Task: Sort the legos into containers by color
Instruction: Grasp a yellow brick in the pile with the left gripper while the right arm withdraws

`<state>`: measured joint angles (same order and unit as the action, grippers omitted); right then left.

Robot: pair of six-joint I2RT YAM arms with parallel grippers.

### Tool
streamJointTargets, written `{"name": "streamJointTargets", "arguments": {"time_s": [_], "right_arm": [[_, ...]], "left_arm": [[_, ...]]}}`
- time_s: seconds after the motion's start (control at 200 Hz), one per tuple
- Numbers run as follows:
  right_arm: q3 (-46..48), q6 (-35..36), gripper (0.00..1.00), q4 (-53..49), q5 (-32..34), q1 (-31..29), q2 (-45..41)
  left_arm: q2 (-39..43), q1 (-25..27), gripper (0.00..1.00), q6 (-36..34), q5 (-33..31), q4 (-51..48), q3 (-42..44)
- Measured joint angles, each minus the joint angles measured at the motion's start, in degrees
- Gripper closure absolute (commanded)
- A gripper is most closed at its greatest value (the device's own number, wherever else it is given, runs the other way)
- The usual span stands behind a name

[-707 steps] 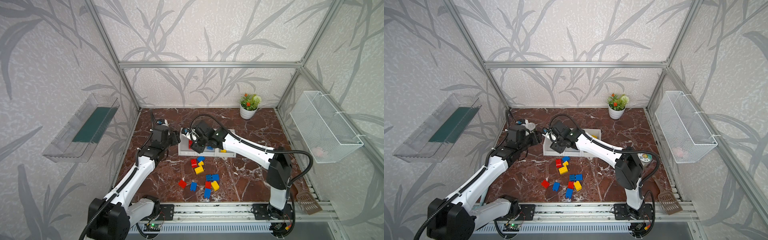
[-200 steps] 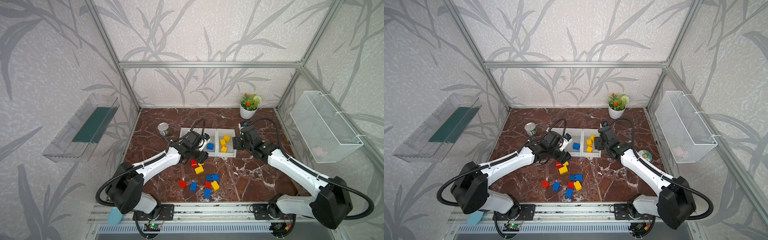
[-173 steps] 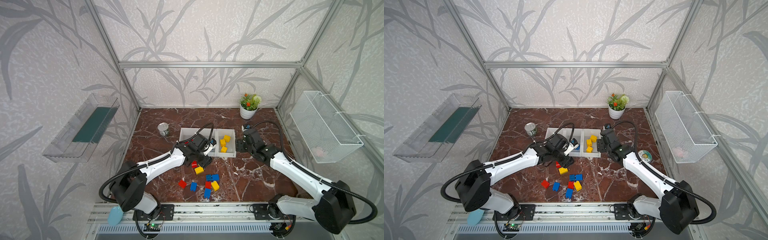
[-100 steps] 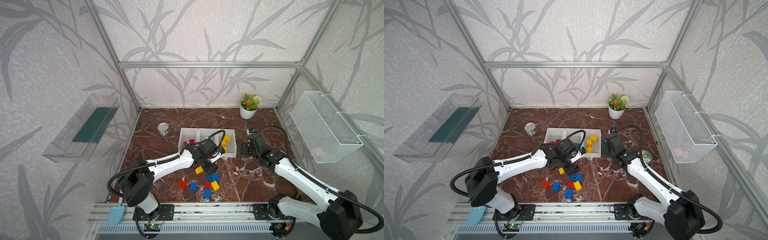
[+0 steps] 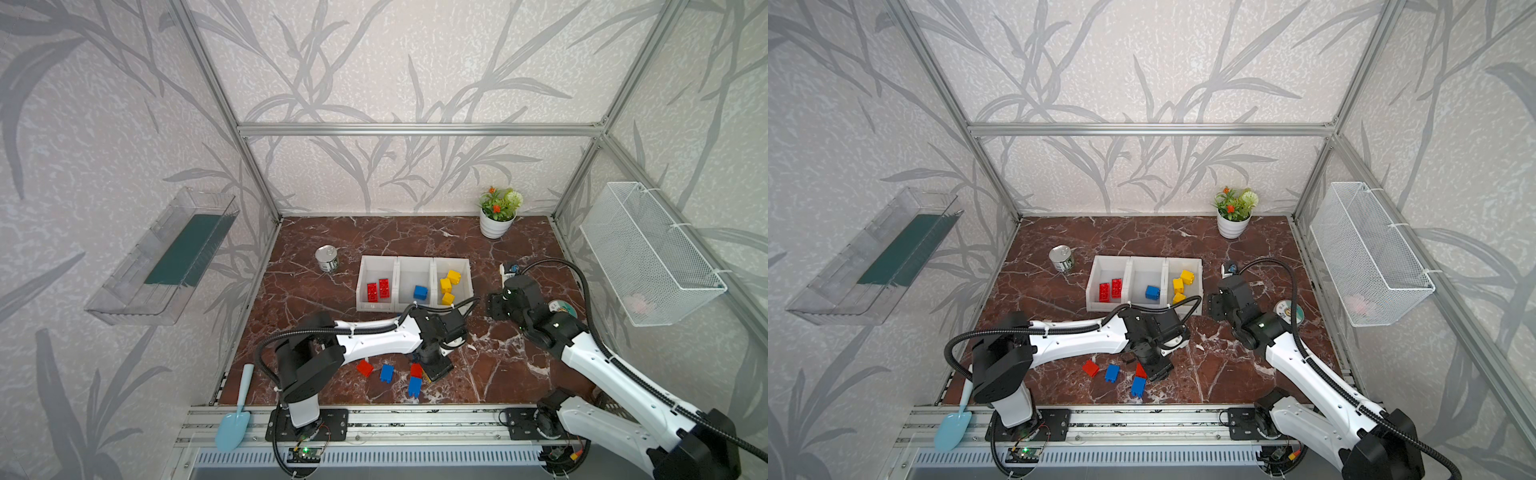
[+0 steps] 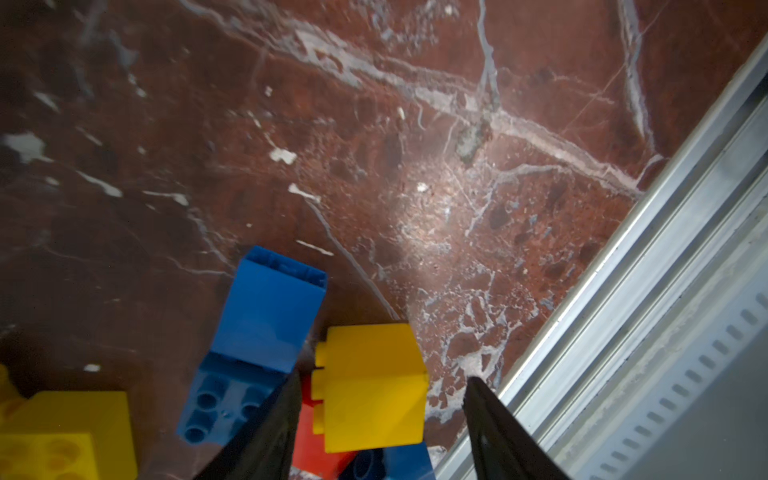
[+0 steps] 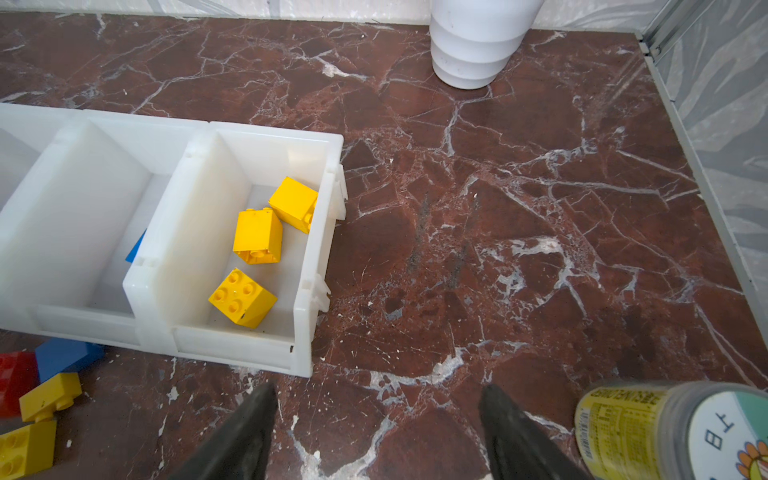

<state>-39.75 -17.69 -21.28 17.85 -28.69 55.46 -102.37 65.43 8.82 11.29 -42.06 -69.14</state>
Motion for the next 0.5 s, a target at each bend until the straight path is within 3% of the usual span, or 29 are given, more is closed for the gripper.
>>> {"name": "streamJointTargets", "arguments": {"time_s": [0.24, 0.5], "right_arm": [[3.0, 0.2, 0.23, -0.2, -0.1, 0.0, -3.9], [3.5, 0.2, 0.28, -0.2, 0.1, 0.0, -4.7]], "left_arm": [[-1.1, 1.3, 0.35, 1.8, -0.7, -1.9, -0.5], [-2.8, 1.2, 0.45, 2.2, -1.4, -2.6, -1.9]]}}
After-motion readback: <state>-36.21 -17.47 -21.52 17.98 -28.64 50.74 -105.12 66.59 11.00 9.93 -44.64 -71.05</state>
